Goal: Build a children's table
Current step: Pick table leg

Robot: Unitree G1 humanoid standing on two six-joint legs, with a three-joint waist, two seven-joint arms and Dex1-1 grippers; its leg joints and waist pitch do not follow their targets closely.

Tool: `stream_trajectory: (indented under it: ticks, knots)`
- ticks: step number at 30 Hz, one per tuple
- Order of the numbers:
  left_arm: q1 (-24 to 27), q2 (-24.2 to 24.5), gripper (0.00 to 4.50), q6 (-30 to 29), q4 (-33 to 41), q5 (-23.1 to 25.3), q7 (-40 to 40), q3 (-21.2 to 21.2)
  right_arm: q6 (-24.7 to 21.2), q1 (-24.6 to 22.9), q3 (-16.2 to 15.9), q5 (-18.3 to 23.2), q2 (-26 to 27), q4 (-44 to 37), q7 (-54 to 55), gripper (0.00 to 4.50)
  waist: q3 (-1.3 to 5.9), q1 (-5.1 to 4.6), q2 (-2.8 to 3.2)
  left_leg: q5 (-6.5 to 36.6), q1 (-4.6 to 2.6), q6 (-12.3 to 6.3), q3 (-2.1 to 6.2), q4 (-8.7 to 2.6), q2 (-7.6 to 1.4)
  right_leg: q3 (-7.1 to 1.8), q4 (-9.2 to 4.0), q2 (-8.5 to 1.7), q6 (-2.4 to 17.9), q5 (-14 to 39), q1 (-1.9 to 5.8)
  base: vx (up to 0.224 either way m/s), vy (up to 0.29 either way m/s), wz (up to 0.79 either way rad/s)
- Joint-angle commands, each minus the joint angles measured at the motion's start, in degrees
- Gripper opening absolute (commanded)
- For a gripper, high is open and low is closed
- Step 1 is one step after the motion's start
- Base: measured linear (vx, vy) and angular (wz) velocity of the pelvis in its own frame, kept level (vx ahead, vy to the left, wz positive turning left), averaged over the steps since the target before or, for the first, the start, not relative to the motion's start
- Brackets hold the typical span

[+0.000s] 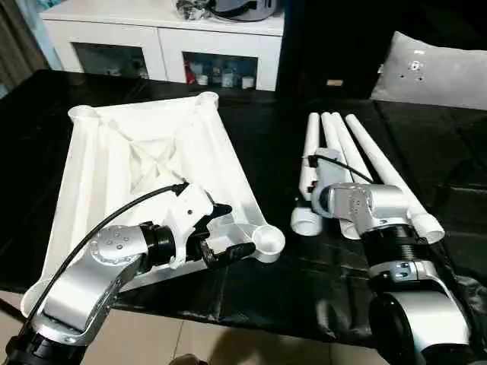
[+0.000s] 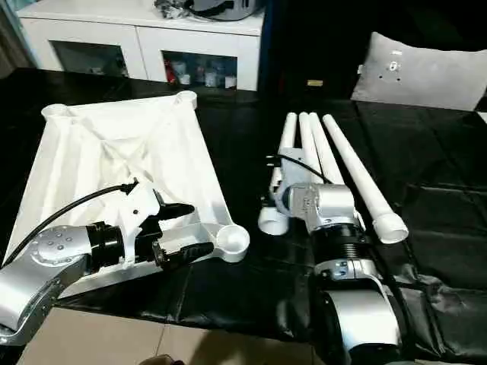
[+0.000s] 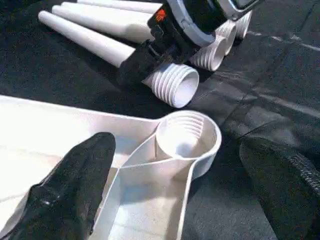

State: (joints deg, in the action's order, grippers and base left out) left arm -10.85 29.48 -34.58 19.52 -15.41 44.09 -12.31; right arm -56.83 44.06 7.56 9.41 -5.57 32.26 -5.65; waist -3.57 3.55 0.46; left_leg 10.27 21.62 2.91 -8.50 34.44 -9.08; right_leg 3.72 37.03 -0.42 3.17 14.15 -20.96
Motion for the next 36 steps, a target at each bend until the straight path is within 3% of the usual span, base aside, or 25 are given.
stream_trajectory:
  ticks: [1, 12, 17, 18, 19, 20, 23, 27, 30, 31, 32, 34, 36]
  knots:
    - [0.34, 0.58, 4.50, 0.63, 1.50, 0.47, -0.38, -0.56, -0.51, 0.70, 0.78, 0.49, 0.15, 0.25, -0.39, 3.34, 3.58, 0.20, -0.16, 4.94, -0.78, 1.12, 1.01, -3.63, -4.13, -4.24, -4.86, -7.87, 6.90, 3.86, 2.41, 0.000, 0.000, 0.00]
    - [0.33, -0.18, 4.50, 1.36, 1.04, 1.03, -0.87, -1.18, 0.02, 0.71, 0.76, 0.88, -0.29, -0.04, -0.68, 2.48, 3.57, 0.17, -0.47, 4.93, -0.78, 1.28, 0.90, -3.62, -4.14, -4.29, -4.85, -7.89, 6.90, 3.52, 2.46, 0.000, 0.000, 0.00]
    - [0.16, -0.25, 4.50, 2.48, 0.07, 1.64, -0.94, -1.86, 0.70, -0.47, 1.08, 1.21, -0.26, -1.59, -1.13, 2.09, 3.60, 0.16, -0.12, 4.87, -0.74, 1.36, 0.89, -3.55, -4.14, -4.33, -4.93, -7.84, 6.79, 3.45, 2.45, 0.000, 0.000, 0.00]
    - [0.09, -0.21, 4.50, 2.90, -0.14, 1.96, -0.94, -2.05, 1.71, -1.06, 0.87, 1.23, -0.38, -2.54, -1.60, 2.09, 3.64, 0.17, 0.09, 4.92, -0.76, 1.46, 0.95, -3.52, -4.17, -4.32, -4.84, -7.84, 6.80, 3.27, 2.47, 0.000, 0.000, 0.00]
    - [0.04, -0.19, 4.50, 3.22, -0.29, 2.22, -0.92, -2.18, 2.45, -1.46, 0.69, 1.23, -0.48, -3.21, -1.94, 2.03, 3.61, 0.17, -0.12, 5.18, -0.73, 1.43, 0.89, -3.55, -4.23, -4.34, -4.92, -7.83, 6.57, 3.04, 2.47, 0.000, 0.000, 0.00]
    - [-0.02, -0.21, 4.50, 3.75, -0.57, 2.53, -0.91, -2.31, 4.10, -2.17, 0.96, 1.28, -0.38, -4.12, -1.87, 1.94, 3.71, 0.31, 0.39, 4.97, -0.84, 1.53, 1.04, -3.55, -4.26, -4.29, -4.71, -7.82, 6.62, 2.53, 2.47, 0.000, 0.000, 0.00]
    - [-0.46, -0.25, 4.50, 4.99, -1.38, 3.42, -1.09, -2.76, 9.51, -4.30, 1.30, 0.89, -0.19, -6.68, -1.54, 1.91, 3.72, 0.28, 0.17, 5.61, -0.79, 1.58, 1.02, -3.61, -4.29, -4.28, -4.85, -7.86, 6.83, 2.33, 2.55, 0.000, 0.000, 0.00]
    - [-0.95, -0.62, 4.50, 6.06, -2.27, 3.87, -1.76, -2.53, 13.18, -6.18, 0.57, 0.97, -0.31, -9.31, -3.57, 1.88, 3.72, 0.26, 0.22, 6.00, -0.82, 1.43, 0.97, -3.54, -4.23, -4.31, -4.88, -7.76, 7.02, 2.30, 2.51, 0.000, 0.000, 0.00]
    - [-1.89, -2.21, 4.50, 6.99, -3.45, 3.77, -3.11, -1.37, 10.90, -7.09, 1.62, 4.09, 0.02, -13.29, -6.62, 1.87, 3.73, 0.16, 0.30, 5.93, -0.78, 0.93, 1.03, -3.57, -4.25, -4.29, -4.88, -7.68, 7.19, 1.54, 2.68, 0.000, 0.000, 0.00]
    - [-3.83, -4.67, 4.50, 7.13, -5.02, 2.89, -5.28, 0.52, 11.72, -7.77, 3.68, 8.88, 1.14, -16.98, -10.84, 1.87, 3.72, 0.24, 0.38, 6.46, -0.74, 0.37, 0.93, -3.48, -4.22, -4.39, -5.02, -7.76, 7.11, 0.96, 2.82, 0.000, 0.000, 0.00]
    - [-3.83, -4.67, 4.50, 7.13, -5.02, 2.89, -5.28, 0.52, 11.72, -7.77, 3.68, 8.88, 1.14, -16.98, -10.84, 1.87, 3.82, 0.47, 0.36, 6.35, -0.84, 0.30, 1.01, -3.39, -4.29, -4.41, -5.05, -7.88, 7.13, 0.81, 2.79, 0.000, 0.000, 0.00]
    - [-7.38, -8.97, 4.50, 5.82, -7.59, 0.26, -8.62, 4.02, 12.98, -9.46, 4.47, 14.55, 1.07, -21.37, -18.30, 1.87, 3.81, 0.42, 0.28, 5.78, -0.66, -0.17, 1.00, -3.46, -4.29, -4.25, -4.96, -7.83, 7.77, -0.10, 2.91, 0.000, 0.000, 0.00]
    - [-10.12, -11.77, 4.50, 4.53, -9.83, -1.79, -11.32, 6.69, 15.13, -11.46, 3.87, 17.14, 0.11, -23.62, -24.03, 1.87, 3.91, 0.81, 0.16, 5.55, -0.66, -0.93, 0.94, -3.20, -4.36, -4.19, -5.05, -7.96, 7.93, -0.96, 3.07, 0.000, 0.000, 0.00]
